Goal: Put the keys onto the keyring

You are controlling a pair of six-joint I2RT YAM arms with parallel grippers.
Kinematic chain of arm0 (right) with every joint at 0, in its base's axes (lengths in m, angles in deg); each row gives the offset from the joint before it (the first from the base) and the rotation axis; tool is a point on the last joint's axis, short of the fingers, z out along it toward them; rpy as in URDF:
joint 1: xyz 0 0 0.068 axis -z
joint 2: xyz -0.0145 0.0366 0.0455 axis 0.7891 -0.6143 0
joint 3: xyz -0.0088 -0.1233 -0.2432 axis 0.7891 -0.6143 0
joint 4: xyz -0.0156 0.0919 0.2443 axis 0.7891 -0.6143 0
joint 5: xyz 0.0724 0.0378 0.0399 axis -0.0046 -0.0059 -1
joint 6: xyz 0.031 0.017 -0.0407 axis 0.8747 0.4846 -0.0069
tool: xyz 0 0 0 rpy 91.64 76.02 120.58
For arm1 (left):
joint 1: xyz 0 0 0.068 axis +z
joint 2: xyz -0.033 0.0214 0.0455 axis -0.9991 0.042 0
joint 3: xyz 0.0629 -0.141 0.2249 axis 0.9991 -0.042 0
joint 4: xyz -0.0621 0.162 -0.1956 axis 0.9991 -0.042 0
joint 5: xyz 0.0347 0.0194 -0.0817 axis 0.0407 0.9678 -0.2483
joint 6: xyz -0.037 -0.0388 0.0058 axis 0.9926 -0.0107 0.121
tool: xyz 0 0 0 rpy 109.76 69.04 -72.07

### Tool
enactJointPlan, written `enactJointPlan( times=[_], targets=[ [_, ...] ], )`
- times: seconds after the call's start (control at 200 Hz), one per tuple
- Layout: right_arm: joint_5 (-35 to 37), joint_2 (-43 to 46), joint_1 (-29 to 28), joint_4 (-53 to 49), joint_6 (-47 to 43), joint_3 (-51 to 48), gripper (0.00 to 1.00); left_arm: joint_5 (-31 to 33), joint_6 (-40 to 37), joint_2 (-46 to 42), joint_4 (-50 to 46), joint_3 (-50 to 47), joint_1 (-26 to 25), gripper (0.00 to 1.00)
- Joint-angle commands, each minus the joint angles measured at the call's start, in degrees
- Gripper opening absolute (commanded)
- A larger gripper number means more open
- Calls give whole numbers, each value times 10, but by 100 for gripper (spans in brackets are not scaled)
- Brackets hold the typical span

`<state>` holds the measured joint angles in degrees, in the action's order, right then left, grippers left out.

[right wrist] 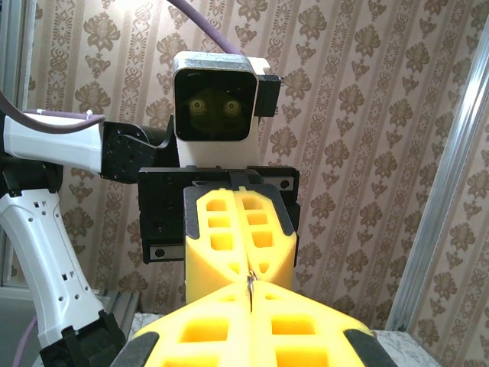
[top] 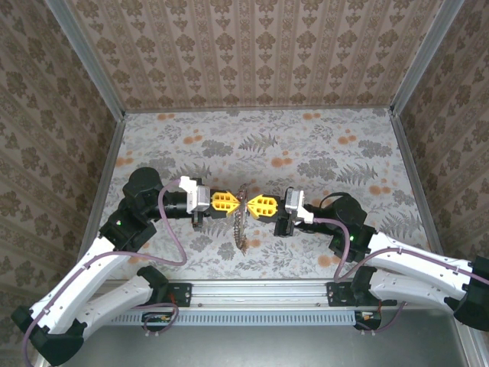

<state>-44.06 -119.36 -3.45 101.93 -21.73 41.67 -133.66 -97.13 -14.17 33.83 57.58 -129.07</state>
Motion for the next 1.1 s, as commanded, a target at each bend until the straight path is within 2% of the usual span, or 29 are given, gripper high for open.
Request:
enactJointPlan(
  times=[0.0, 1.095],
  targets=[
    [14, -3, -3, 19, -8, 5, 0, -15, 5, -5, 32, -2, 5, 0],
    [24, -6, -4, 17, -17, 10, 0, -16, 5, -7, 30, -1, 5, 0]
  ],
)
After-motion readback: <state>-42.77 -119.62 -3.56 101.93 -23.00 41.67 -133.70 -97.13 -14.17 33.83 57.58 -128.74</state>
